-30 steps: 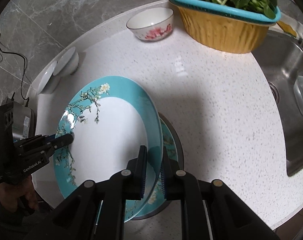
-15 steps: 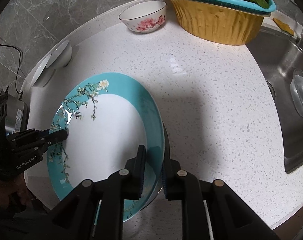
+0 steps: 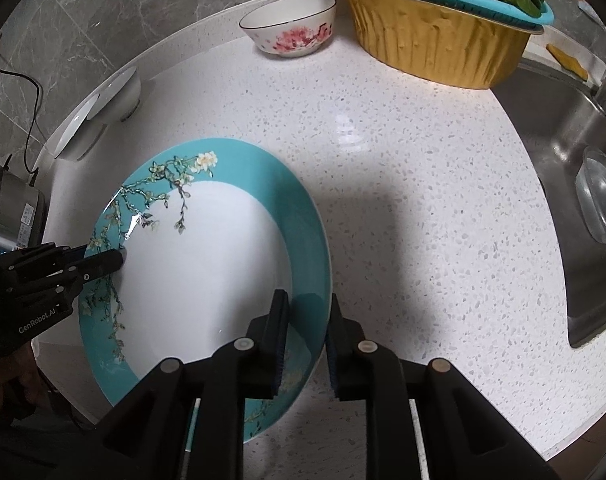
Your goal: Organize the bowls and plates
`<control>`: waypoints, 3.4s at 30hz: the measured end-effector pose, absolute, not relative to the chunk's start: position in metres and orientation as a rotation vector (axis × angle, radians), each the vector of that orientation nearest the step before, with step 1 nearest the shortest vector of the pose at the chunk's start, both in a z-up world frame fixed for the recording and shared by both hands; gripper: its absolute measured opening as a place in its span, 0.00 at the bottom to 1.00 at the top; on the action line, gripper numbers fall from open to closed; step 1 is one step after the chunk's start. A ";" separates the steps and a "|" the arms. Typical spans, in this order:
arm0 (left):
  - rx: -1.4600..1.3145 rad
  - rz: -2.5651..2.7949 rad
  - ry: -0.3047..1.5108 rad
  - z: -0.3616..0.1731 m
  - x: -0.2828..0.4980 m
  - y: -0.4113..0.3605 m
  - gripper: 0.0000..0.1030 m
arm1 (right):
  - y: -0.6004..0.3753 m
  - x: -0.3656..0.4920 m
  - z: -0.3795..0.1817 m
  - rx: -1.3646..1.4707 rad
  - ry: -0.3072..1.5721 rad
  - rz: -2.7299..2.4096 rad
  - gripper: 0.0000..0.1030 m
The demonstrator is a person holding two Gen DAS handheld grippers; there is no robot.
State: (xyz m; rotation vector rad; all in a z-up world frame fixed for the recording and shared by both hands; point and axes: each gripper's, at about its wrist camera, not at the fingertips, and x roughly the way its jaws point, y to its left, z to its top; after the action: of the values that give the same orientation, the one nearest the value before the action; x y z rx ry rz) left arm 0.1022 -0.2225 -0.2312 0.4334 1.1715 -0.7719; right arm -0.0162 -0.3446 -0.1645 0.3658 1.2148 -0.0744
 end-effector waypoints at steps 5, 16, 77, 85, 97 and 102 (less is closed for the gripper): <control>0.471 -0.768 1.155 -0.236 0.099 -0.225 0.22 | -0.339 -0.016 -0.163 0.303 1.209 -0.086 0.20; 0.421 -0.783 1.083 -0.217 0.106 -0.217 0.22 | -0.334 -0.016 -0.160 0.242 1.181 -0.123 0.53; -0.229 -0.205 1.173 -0.266 0.462 0.014 0.21 | -0.014 0.433 -0.157 -0.172 1.222 0.423 0.17; -0.232 -0.188 1.177 -0.266 0.455 0.017 0.19 | -0.013 0.426 -0.154 -0.165 1.211 0.441 0.16; -0.191 -0.208 1.164 -0.244 0.388 0.012 0.19 | -0.027 0.363 -0.117 -0.139 1.159 0.498 0.13; -0.180 -0.235 1.196 -0.240 0.343 0.006 0.19 | -0.035 0.317 -0.110 -0.109 1.171 0.515 0.12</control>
State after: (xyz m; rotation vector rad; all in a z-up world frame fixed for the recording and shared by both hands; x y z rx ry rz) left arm 0.3435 0.0064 -0.2397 -0.1798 1.1956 -0.2347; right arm 0.3169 -0.0354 -0.1096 -0.1092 1.1713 0.5146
